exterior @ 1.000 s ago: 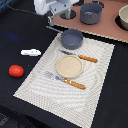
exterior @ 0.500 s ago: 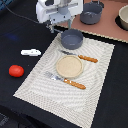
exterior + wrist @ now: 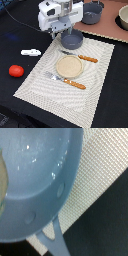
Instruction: Place the pan onto the stove and place the fish and sausage into the pan.
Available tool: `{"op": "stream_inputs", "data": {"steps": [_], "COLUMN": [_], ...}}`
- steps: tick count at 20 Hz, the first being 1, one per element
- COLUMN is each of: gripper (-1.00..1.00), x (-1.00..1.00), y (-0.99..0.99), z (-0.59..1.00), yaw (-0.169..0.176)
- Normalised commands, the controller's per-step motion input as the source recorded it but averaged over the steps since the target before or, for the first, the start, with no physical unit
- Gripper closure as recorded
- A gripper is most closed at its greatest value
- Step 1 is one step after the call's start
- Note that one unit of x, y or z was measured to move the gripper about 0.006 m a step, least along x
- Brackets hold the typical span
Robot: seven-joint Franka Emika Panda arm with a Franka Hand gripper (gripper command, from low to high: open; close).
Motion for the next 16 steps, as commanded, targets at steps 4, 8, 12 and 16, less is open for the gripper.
{"op": "stream_inputs", "data": {"steps": [4, 8, 12, 16], "gripper": [-1.0, -1.0, 1.0, 1.0], "x": [0.14, 0.07, 0.01, 0.0], "y": [0.0, 0.0, 0.0, 0.0], "z": [-0.2, -0.13, -0.07, -0.1], "yaw": [-0.026, -0.031, -0.029, -0.028]}}
